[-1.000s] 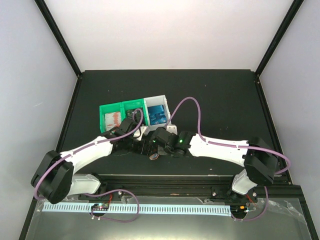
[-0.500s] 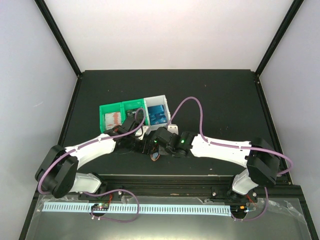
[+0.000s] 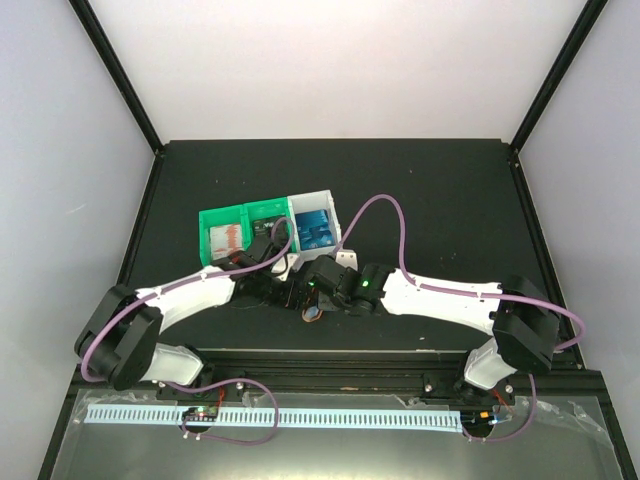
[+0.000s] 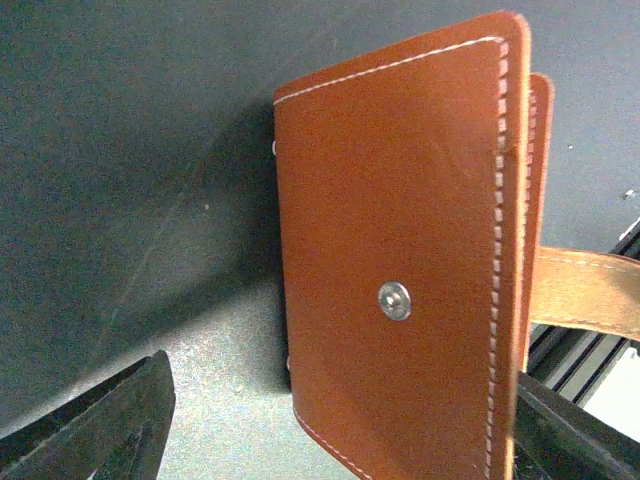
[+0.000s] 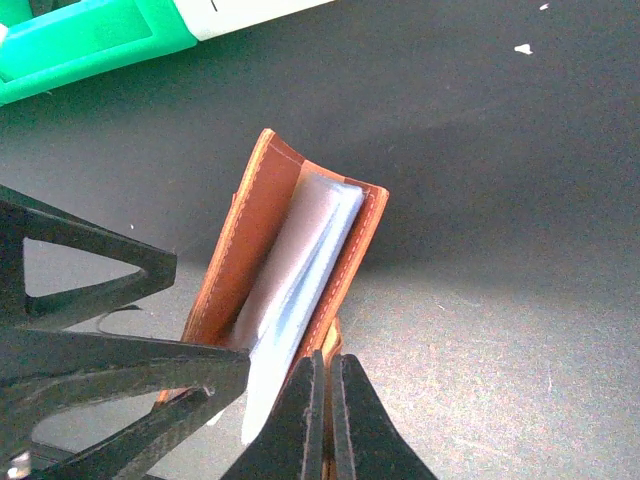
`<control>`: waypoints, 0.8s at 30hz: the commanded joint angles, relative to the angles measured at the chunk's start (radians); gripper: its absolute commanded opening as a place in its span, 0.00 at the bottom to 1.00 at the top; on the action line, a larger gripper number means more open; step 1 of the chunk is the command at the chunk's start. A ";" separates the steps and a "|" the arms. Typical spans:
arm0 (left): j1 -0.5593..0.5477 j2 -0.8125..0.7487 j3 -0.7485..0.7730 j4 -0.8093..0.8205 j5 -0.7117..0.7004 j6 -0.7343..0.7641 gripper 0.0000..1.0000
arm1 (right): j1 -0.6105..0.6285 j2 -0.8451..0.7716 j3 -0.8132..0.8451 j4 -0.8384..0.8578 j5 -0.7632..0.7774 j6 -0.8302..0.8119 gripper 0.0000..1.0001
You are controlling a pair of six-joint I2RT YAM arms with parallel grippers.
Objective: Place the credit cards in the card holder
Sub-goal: Open the card holder at the center of the board.
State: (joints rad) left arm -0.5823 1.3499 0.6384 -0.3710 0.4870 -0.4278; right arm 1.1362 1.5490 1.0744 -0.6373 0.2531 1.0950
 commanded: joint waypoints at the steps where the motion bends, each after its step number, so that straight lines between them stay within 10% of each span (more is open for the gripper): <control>1: -0.009 0.032 0.050 -0.019 -0.009 0.019 0.84 | -0.007 -0.015 -0.006 -0.005 0.032 0.006 0.01; 17: -0.029 0.055 0.061 -0.059 -0.142 0.014 0.41 | -0.007 -0.021 -0.044 -0.032 0.085 0.027 0.02; 24: -0.043 0.046 0.060 -0.051 -0.116 -0.004 0.20 | -0.018 -0.037 -0.082 -0.097 0.160 0.068 0.25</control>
State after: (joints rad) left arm -0.6140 1.3968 0.6701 -0.4145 0.3740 -0.4221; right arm 1.1286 1.5490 1.0054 -0.6701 0.3180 1.1194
